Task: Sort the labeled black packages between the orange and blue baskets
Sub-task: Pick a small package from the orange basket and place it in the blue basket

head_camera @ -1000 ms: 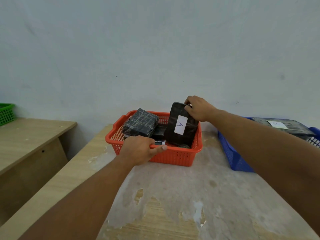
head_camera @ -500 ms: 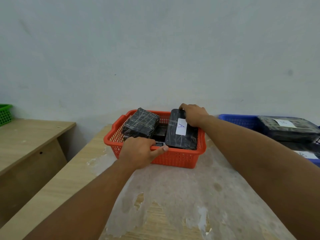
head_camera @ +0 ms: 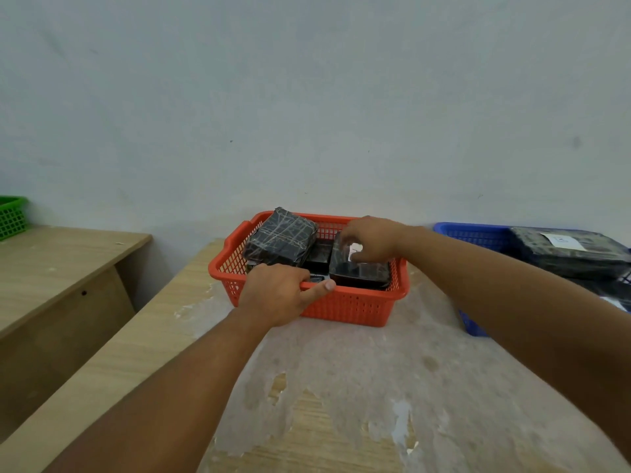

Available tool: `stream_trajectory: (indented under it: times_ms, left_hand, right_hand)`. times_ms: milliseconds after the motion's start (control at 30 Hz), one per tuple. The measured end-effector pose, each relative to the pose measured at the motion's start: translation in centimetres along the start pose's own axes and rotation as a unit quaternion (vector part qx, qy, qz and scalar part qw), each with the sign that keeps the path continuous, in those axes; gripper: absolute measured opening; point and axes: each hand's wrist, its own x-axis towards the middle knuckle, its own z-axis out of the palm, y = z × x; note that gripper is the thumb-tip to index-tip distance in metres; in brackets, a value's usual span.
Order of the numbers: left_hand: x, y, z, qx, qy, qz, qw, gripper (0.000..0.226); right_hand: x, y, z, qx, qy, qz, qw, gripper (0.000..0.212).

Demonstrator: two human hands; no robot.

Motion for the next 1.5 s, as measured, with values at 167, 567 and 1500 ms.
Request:
stream_trajectory:
  times_ms: [167,567,1500]
  left_hand:
    - [0.0,0.3,-0.3,-0.005,0.008,-0.002,1.0,0.079]
    - [-0.1,0.4,-0.3,-0.01,-0.014,-0.012,1.0,0.081]
    - [-0.1,0.4,0.0,0.002,-0.005,-0.019,1.0,0.079]
  right_hand:
    - [-2.0,-3.4,-2.2,0.044,-0.173,-0.087,0.98,0.018]
    - [-2.7,-4.2,-1.7,-0.114,-0.266,-0.005,0.957,0.049]
    - [-4.7,-0.7,-3.1,0.114,-0.124,-0.004,0.986,0.038]
